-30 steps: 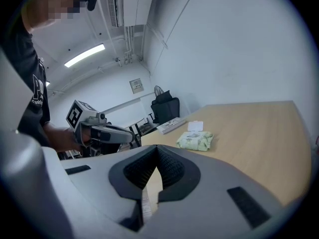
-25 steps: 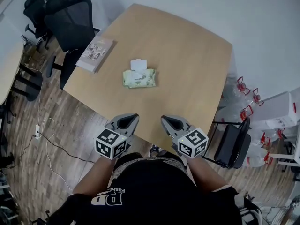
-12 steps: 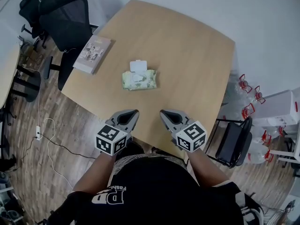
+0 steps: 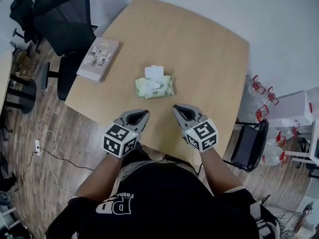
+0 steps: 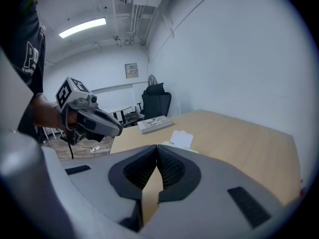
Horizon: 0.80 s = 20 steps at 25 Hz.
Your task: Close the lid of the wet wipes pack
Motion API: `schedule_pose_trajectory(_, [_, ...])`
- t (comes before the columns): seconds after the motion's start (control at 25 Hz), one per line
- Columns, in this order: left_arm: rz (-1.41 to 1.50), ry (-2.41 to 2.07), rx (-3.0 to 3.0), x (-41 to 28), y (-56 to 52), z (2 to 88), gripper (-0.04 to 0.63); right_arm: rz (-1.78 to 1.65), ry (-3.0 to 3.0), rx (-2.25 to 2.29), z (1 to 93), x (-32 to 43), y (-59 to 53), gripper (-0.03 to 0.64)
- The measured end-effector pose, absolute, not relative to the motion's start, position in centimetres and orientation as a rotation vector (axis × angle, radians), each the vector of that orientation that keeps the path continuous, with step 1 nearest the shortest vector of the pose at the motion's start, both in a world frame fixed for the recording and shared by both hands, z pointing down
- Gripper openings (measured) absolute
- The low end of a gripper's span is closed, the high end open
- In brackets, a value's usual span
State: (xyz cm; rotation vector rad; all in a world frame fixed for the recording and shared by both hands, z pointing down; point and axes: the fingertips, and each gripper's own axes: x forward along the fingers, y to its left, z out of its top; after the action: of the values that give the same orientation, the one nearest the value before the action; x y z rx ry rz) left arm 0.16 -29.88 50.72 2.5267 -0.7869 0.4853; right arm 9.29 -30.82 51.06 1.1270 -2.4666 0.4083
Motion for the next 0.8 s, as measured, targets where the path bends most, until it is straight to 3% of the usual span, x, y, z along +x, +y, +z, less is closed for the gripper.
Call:
schedule_pose_trajectory(0.68, [0.47, -0.798, 2.485, -6.2, -33.5, 52.1, 0.018, 0.214, -2.31, 1.094, 53.3, 4.5, -43.6, 0.008])
schedule_pose_trajectory(0.8, [0.466, -0.8, 2.469, -6.7, -33.7, 52.6, 0.018, 0.193, -2.264, 1.045, 54.7, 3.8, -46.0, 0.045])
